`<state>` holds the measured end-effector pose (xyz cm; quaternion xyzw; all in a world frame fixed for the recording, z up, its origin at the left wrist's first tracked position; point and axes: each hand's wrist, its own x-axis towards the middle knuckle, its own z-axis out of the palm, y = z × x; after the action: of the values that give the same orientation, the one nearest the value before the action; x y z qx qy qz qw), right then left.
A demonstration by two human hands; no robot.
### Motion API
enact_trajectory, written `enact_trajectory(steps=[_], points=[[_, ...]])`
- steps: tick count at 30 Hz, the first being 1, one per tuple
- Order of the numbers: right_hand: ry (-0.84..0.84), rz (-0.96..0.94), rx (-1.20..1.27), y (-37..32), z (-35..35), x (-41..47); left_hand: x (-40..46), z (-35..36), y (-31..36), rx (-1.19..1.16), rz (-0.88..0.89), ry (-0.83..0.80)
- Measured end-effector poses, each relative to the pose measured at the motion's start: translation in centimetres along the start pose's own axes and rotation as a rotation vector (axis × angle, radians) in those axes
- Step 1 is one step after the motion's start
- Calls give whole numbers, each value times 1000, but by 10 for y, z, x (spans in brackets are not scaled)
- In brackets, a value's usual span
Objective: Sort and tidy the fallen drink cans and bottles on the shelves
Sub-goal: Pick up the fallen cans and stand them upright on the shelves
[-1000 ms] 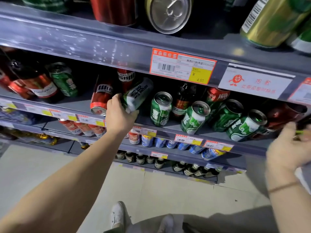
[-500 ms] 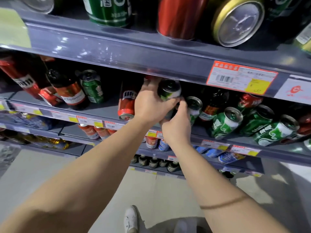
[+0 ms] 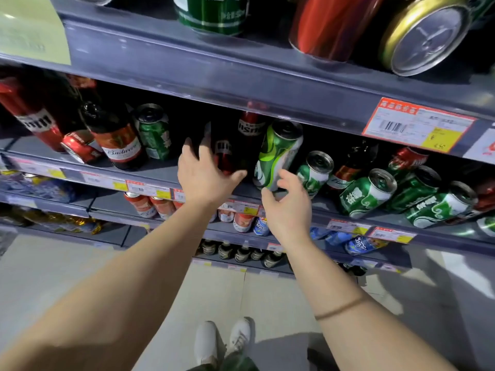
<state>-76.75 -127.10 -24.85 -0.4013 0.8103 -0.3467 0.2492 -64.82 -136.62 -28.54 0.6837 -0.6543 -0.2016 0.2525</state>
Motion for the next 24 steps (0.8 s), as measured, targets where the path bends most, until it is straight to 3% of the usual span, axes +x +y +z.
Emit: enact_trajectory(steps=[2,4,10,13,17,20,24], points=[[-85,-17,-15,1,5,-2,-2,8,-3,0,-71,-104],[-160,-27,-22,-1,10,-2,-4,5,-5,-69,-60,-101],[-194,-81,10,-7,22,3,-3,-38,12,-276,-52,192],[-221,-100,0,-17,26,8,4,-49,30,-275,-3,256],[-273,-140,35,-31,28,16,11,-42,39,-355,13,119],[-318,-142,58,-33,31,18,15,-42,37,-486,-87,-7],[-287,-123,67,-33,37,18,18,-41,22,-629,-108,-180]])
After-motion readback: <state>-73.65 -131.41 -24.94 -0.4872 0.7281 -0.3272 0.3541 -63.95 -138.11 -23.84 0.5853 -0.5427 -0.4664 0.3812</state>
